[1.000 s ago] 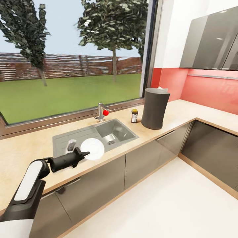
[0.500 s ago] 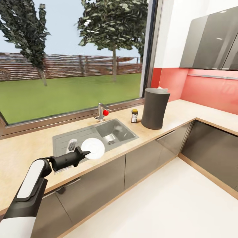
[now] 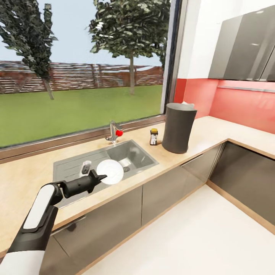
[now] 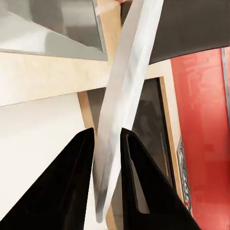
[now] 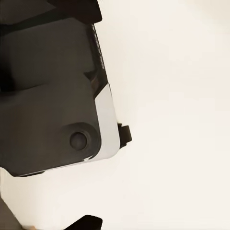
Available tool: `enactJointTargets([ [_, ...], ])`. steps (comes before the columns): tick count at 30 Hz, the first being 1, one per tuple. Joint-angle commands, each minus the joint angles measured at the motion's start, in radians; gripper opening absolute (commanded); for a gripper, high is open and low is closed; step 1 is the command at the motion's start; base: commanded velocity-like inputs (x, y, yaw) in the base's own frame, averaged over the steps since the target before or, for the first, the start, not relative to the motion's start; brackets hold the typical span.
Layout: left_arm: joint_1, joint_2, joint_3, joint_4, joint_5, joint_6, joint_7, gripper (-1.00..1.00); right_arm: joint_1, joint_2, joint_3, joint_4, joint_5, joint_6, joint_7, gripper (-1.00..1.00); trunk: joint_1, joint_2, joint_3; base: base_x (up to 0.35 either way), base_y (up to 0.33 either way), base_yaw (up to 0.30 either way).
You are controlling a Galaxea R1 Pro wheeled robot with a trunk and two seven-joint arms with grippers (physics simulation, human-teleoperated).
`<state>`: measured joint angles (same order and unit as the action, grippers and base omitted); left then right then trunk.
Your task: Set up a coffee station on the kitchen countertop: keep the coffee maker on the countertop, move the bottle of coffee from the kitchen shelf to the counter next to the coffee maker, place a paper coffee filter on top of the coffee maker, put the saucer next to the coffee maker with the coffee cup on the saucer, and place the electric kettle next to the coffee maker.
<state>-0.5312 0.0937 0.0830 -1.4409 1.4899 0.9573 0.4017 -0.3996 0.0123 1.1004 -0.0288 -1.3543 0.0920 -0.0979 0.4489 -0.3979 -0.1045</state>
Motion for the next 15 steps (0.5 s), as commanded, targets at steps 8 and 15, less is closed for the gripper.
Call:
enactJointTargets([
  [8,-0.001,-0.009,0.000,-0.001,0.007,0.003,0.010,-1.00,0.001,0.013,0.009,-0.007,-0.004,-0.057,-0.006,1.00,0.001,-0.002,-0.002,0.278,-0.169,0.000],
  [15,-0.001,-0.010,-0.001,-0.001,0.006,0.003,0.010,-1.00,0.003,0.014,0.009,-0.010,-0.001,-0.074,-0.006,1.00,0.001,-0.002,-0.002,0.278,-0.171,0.000],
])
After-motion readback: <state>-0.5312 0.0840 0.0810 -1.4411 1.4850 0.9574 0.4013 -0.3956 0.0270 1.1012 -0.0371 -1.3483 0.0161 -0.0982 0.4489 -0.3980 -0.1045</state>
